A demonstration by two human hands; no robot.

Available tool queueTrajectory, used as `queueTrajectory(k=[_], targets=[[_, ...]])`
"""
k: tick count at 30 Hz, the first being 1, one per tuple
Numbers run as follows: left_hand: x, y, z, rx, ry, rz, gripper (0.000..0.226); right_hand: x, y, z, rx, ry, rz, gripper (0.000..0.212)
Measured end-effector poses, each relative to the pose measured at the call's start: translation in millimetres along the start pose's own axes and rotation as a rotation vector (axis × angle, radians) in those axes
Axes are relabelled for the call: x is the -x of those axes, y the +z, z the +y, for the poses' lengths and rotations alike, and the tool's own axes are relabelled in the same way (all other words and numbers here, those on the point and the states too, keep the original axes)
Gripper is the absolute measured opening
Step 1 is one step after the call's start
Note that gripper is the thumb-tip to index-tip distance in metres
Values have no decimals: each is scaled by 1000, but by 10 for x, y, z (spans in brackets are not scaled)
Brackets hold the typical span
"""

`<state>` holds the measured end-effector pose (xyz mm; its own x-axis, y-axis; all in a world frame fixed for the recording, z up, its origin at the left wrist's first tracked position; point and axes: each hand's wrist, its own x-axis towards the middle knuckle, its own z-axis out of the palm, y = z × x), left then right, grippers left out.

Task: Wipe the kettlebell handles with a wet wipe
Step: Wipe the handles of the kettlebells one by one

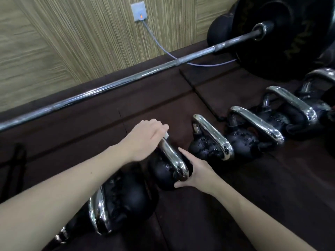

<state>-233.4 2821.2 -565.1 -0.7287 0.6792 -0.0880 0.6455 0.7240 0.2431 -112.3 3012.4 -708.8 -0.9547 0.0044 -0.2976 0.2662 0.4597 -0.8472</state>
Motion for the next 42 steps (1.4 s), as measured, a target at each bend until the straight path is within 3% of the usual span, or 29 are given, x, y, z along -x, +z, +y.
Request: queueTrajectory(k=[2,4,6,9,10,12,14,18,20,22,24,28,30,33,38,40,42], targets=[[-21,-8,196,-17,51,20,39,-2,2,18,15,4,2,131],[135,41,504,-186,230,-33,38,-33,33,44,50,-7,6,121],[379,219,692,-344,390,-84,47,-78,59,36,110,12,22,93],[445,315,692,-376,463,-94,58,-86,40,-21,108,64,56,57],[368,294,601,-375,464,-49,57,-71,34,-16,88,44,51,68],[172,147,380,-302,353,-28,54,-46,21,0,79,25,29,110],[25,90,127,-176,199,8,44,-2,15,-26,53,40,18,130],[-129,73,-78,88,27,16,38,14,-22,-57,34,44,13,131],[-49,77,54,-39,121,32,31,14,-22,-64,46,39,7,132],[163,168,205,-263,285,3,40,-4,4,-54,79,21,-2,128],[390,246,362,-299,431,-37,56,-16,2,-27,78,16,9,112],[515,352,499,-359,577,-46,57,7,-16,-29,59,-6,-16,101],[379,278,444,-322,499,-41,55,-3,-8,-48,64,3,22,100],[87,192,85,-162,181,12,54,-18,14,-82,100,49,32,129],[-99,126,-157,505,-217,-44,61,0,29,-82,107,34,20,135],[11,136,-35,415,-146,-11,64,-13,44,-78,85,46,10,136],[173,187,78,84,96,-4,67,-7,63,-77,77,54,13,130]])
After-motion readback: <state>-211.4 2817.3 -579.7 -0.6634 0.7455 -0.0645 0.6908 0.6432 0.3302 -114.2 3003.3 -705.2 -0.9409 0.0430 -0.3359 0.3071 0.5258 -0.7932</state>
